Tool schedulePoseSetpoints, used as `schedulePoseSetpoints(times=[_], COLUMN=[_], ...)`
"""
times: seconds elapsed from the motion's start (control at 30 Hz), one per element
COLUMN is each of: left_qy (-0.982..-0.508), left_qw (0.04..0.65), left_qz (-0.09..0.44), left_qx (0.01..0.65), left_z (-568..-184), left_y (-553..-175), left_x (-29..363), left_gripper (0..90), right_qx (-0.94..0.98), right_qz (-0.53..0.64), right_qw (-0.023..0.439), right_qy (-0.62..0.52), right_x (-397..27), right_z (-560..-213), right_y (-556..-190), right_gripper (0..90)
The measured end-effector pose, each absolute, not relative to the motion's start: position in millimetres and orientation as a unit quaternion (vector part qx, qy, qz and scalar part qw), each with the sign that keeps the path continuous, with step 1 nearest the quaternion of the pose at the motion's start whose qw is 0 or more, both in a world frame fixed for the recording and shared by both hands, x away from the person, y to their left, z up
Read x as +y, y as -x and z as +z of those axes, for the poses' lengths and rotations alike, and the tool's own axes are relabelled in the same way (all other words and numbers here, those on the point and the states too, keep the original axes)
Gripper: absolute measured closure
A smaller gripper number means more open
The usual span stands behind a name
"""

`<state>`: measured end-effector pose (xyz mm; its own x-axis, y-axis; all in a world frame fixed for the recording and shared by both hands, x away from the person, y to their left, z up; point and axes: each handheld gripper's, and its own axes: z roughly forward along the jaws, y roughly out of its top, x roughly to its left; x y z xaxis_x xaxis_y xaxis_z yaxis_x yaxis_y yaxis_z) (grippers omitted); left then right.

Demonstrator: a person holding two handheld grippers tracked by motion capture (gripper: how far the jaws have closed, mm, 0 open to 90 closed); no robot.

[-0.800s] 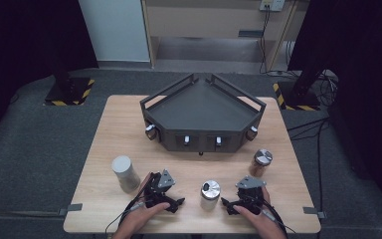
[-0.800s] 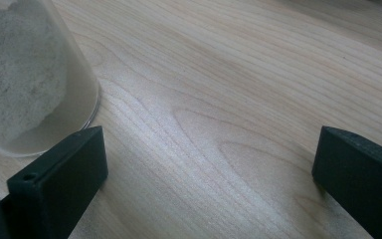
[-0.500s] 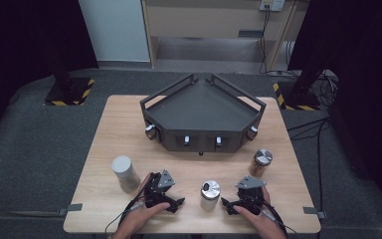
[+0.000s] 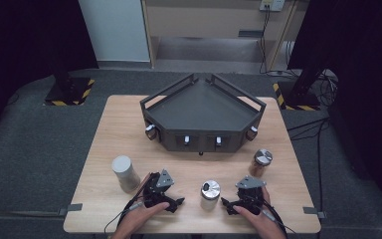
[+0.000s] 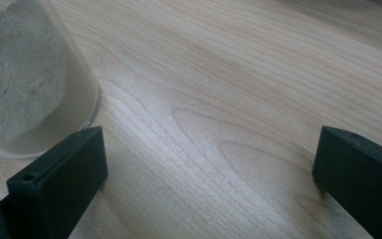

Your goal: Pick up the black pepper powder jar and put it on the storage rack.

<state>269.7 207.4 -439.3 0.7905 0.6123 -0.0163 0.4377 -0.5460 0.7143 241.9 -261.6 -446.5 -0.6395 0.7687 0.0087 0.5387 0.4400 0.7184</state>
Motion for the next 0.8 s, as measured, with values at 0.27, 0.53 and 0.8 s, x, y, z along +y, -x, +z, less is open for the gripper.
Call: schedulePoseSetpoints(times=[0.27, 0.53, 0.8], left_qy=[-0.867, -0.867, -0.866], left_qw=[0.377, 0.378, 0.381], left_qz=[0.132, 0.14, 0.141], left_qx=[0.298, 0.294, 0.293], left_z=[-425, -407, -394], left_y=[-261, -256, -254], left_x=[211, 214, 217], left_gripper=[1.6, 1.9, 1.9], right_qx=[0.833, 0.832, 0.832], right_qz=[0.355, 0.355, 0.355], right_qw=[0.162, 0.162, 0.163], right_qy=[-0.393, -0.394, -0.394], right_x=[-261, -261, -261], right_z=[-446, -446, -446], right_y=[-242, -242, -241], right_gripper=[0.7, 0.7, 0.7])
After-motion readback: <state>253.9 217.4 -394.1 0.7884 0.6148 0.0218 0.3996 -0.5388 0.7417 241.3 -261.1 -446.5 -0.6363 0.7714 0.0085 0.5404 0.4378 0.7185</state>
